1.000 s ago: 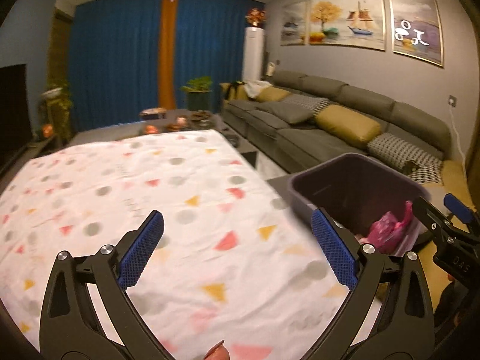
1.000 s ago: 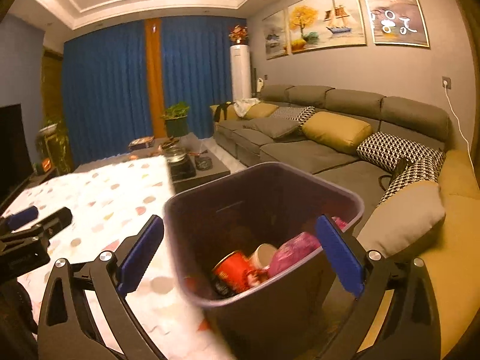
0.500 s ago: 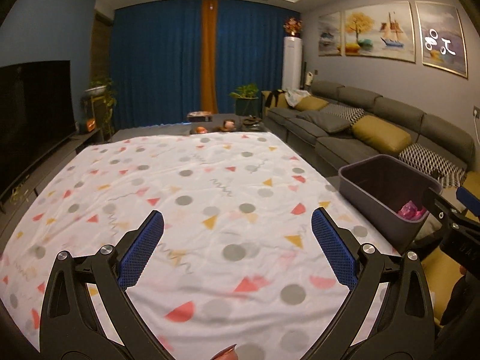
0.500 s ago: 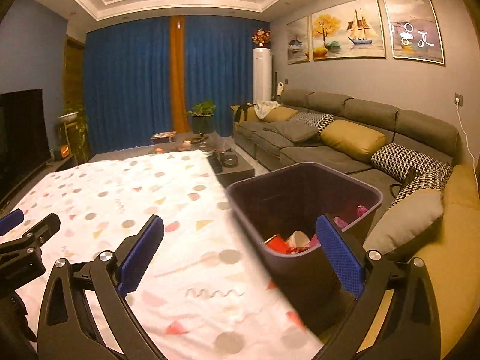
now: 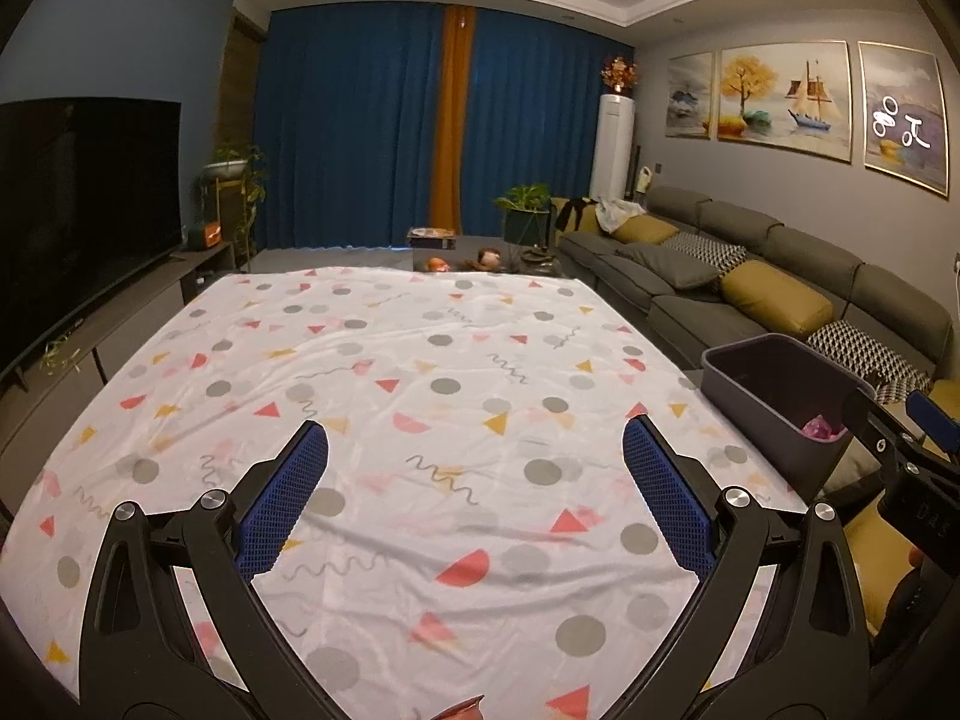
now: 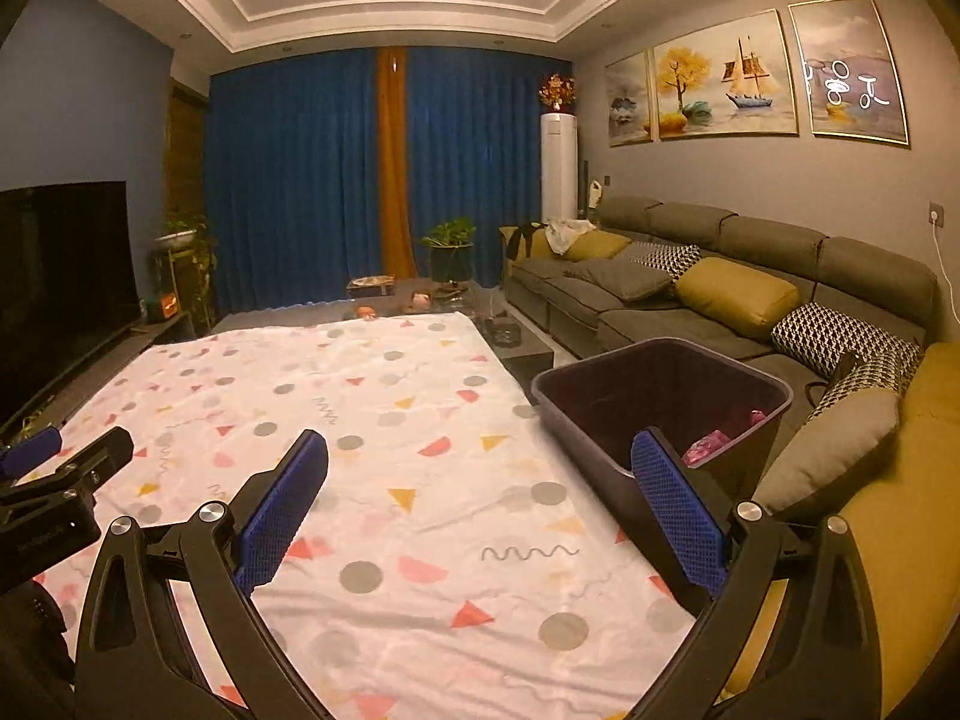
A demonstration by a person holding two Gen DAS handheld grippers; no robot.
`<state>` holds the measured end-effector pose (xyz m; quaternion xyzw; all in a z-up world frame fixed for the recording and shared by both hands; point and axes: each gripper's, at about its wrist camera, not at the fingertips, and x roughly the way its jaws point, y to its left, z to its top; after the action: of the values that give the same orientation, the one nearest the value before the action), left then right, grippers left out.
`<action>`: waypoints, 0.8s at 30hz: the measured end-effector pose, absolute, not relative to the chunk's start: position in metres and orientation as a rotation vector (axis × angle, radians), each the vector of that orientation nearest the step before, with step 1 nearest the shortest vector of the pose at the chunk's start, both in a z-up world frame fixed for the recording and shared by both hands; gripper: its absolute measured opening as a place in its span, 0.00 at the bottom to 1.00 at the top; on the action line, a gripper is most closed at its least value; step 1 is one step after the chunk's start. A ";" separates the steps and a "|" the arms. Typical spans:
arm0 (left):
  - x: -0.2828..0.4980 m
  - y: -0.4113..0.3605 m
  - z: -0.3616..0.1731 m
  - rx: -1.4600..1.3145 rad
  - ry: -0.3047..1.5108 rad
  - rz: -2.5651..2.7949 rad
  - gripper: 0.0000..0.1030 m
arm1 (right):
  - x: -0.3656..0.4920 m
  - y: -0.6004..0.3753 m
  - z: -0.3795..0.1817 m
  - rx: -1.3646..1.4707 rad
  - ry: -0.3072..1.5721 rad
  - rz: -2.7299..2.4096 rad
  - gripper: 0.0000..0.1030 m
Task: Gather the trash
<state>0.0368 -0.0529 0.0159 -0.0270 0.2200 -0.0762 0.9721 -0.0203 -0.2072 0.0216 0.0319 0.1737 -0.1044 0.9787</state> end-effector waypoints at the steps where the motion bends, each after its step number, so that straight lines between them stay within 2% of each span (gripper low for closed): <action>1: 0.035 -0.051 0.016 -0.055 0.446 -0.151 0.94 | -0.022 -0.205 0.022 0.065 0.346 -0.204 0.95; 24: 0.019 -0.034 0.023 -0.096 0.441 -0.167 0.94 | -0.042 -0.183 0.031 0.060 0.299 -0.180 0.95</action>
<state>0.0191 -0.0336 0.0228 -0.0476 0.2183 -0.0828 0.9712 -0.0423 -0.1826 0.0309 0.0300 0.1486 -0.0896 0.9844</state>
